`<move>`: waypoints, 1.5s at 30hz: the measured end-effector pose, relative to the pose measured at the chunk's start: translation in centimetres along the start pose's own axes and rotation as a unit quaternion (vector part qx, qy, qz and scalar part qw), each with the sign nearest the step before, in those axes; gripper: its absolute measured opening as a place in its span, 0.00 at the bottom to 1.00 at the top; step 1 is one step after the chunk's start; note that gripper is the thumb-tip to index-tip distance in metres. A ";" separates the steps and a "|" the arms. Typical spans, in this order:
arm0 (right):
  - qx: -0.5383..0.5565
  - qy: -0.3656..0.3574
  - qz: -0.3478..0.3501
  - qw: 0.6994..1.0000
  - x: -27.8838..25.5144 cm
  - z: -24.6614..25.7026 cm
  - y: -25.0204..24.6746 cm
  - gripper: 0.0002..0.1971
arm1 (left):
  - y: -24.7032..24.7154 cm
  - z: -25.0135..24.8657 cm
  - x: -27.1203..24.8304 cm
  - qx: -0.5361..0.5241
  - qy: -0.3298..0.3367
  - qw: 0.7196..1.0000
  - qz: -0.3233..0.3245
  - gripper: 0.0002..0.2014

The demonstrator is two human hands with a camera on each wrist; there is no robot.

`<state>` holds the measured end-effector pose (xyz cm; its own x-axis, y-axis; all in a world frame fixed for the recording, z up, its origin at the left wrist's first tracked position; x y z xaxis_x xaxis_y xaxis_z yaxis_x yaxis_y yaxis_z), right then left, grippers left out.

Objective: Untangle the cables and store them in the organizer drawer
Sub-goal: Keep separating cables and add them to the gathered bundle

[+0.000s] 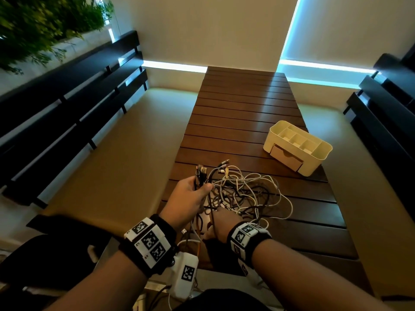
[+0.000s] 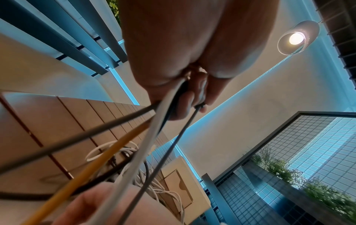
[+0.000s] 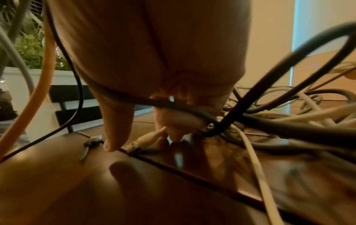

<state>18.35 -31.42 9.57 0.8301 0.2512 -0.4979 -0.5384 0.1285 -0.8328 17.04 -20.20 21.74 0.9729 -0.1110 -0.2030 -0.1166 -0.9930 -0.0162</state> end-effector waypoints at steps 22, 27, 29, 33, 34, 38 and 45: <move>-0.029 -0.180 -0.018 0.983 3.1 6.1 1.5 0.12 | -2.7 1.7 -0.6 -0.012 -0.021 0.999 -0.041 0.08; 0.004 -0.140 0.002 0.990 4.0 5.6 1.3 0.09 | -3.0 1.4 -0.2 -0.003 -0.009 0.998 -0.056 0.11; 0.069 -0.112 -0.008 0.991 3.6 4.3 0.2 0.09 | -2.7 0.7 -0.1 -0.003 0.005 0.999 -0.053 0.09; 0.388 -0.032 -0.137 0.911 0.3 0.7 -5.0 0.04 | -1.9 -0.3 -0.1 0.016 0.045 0.998 -0.042 0.08; 0.458 -0.023 -0.169 0.872 -0.8 0.2 -6.6 0.03 | -1.5 -0.6 -0.1 0.028 0.056 0.997 -0.039 0.07; 0.598 -0.050 -0.244 0.762 -5.2 -0.2 -12.4 0.03 | 0.3 -1.7 0.1 0.032 0.082 0.996 -0.021 0.06; 0.628 -0.070 -0.285 0.720 -8.4 -1.0 -15.8 0.02 | 2.1 -4.3 0.5 0.041 0.127 0.991 -0.023 0.04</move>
<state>20.05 -36.55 26.69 0.9929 -0.1035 -0.0585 0.1053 0.9940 0.0282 18.19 -22.47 25.81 0.9952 -0.0828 0.0523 -0.0772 -0.9919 -0.1010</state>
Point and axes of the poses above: each hand's wrist, its own x-axis towards the middle knuckle, its own y-axis out of the palm, z = x × y, the point moved 6 cm from there along x, towards the middle knuckle, and after that the axes turned 4 degrees about -z, right-handed, at the moved point
